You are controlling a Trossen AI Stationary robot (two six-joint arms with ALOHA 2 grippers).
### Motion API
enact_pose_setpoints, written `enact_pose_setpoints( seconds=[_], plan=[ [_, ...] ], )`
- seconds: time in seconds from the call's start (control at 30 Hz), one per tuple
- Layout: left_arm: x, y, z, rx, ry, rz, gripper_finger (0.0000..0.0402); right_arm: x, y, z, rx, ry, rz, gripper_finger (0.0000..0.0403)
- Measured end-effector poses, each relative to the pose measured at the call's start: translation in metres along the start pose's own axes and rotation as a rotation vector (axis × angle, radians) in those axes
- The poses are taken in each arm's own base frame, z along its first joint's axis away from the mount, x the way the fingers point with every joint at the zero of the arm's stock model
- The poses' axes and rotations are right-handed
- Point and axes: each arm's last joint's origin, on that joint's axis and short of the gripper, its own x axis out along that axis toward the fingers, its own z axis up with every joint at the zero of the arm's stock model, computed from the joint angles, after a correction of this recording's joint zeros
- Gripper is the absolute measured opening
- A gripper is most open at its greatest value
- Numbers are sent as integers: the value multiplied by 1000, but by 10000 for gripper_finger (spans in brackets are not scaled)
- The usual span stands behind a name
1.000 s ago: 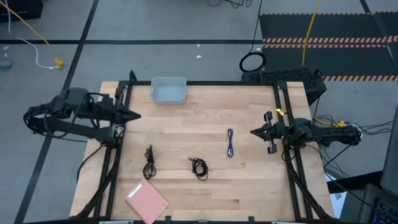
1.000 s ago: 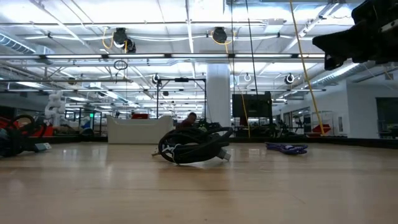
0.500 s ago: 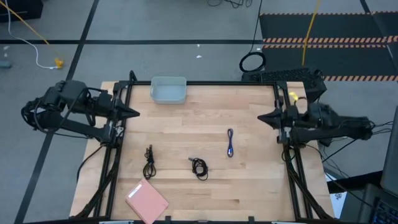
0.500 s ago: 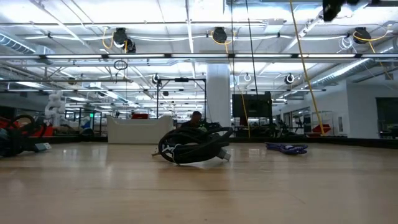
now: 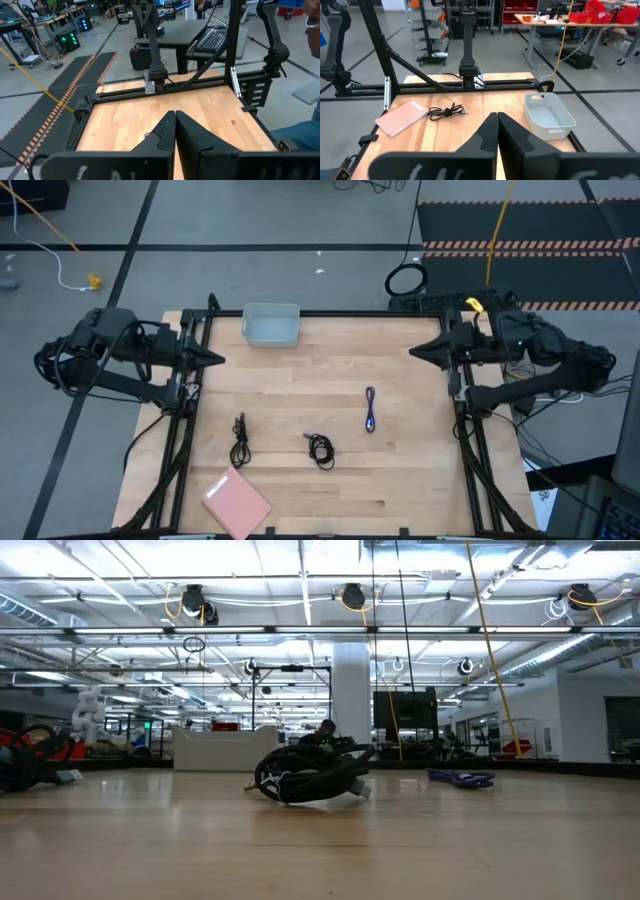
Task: Pick and place USB-C Cables
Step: Put the left black charger cable into the white bin
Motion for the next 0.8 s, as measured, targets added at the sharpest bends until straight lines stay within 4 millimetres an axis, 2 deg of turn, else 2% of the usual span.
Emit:
enact_pose_setpoints(
  seconds=[0.17, 0.3, 0.57, 0.8],
  plan=[
    [0, 1, 4, -1, -46, 6, 20, -2, 1, 24, -16, -17, 1, 0],
    [0, 1, 5, -2, -53, 7, 21, 0, 1, 30, -18, -13, 1, 0],
    [8, 0, 2, -28, 1, -2, 21, 14, 2, 18, 7, 41, -1, 0],
    [33, -8, -17, -100, 264, -74, 21, 37, 4, -8, -6, 97, -2, 0]
  ],
)
